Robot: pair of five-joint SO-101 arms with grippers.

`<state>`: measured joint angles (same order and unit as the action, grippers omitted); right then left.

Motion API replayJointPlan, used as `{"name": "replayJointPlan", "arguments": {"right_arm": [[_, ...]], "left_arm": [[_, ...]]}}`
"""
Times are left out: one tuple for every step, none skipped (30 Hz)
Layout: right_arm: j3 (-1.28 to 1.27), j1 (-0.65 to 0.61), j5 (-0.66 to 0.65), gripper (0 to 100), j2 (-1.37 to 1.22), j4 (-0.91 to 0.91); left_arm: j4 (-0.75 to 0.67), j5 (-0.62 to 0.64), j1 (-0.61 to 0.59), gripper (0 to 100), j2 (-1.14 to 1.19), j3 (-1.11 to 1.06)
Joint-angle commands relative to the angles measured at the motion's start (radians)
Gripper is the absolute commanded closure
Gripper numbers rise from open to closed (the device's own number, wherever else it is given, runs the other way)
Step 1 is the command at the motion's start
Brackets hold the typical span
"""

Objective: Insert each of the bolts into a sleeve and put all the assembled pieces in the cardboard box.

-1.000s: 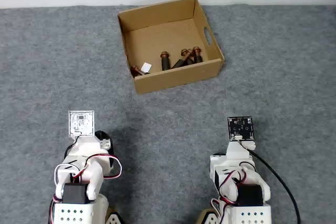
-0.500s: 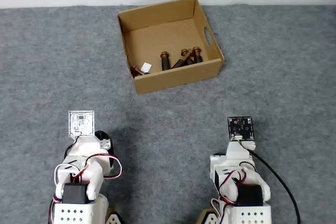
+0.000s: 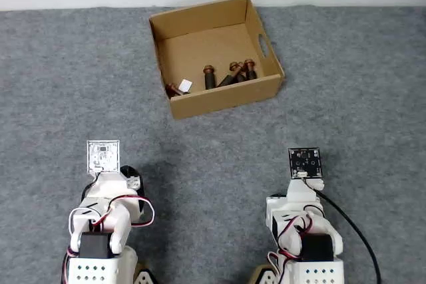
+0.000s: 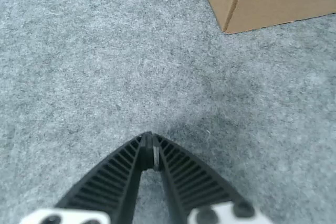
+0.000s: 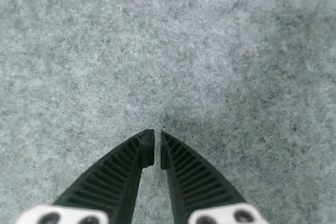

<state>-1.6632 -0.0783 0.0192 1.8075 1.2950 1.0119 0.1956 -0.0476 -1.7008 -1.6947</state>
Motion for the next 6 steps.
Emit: {"name": "replayJointPlan", "arguments": {"right_arm": [[-0.02,0.005,-0.009,98.9,0.002,0.008],[-0.02,0.005,-0.009,98.9,0.002,0.008],[-0.02,0.005,-0.009,98.9,0.002,0.008],[-0.02,0.005,-0.009,98.9,0.002,0.008],[-0.02,0.005,-0.009,98.9,0.002,0.008],[-0.02,0.005,-0.009,98.9,0.002,0.008]], "left_arm": [[0.005,-0.002,-0.005,100,-0.009,0.005],[0.005,-0.002,-0.005,100,-0.009,0.005],[0.005,-0.002,-0.005,100,-0.009,0.005],[0.005,-0.002,-0.005,100,-0.009,0.005],[0.005,-0.002,-0.005,100,-0.009,0.005],[0.005,-0.002,-0.005,100,-0.009,0.005]]}}
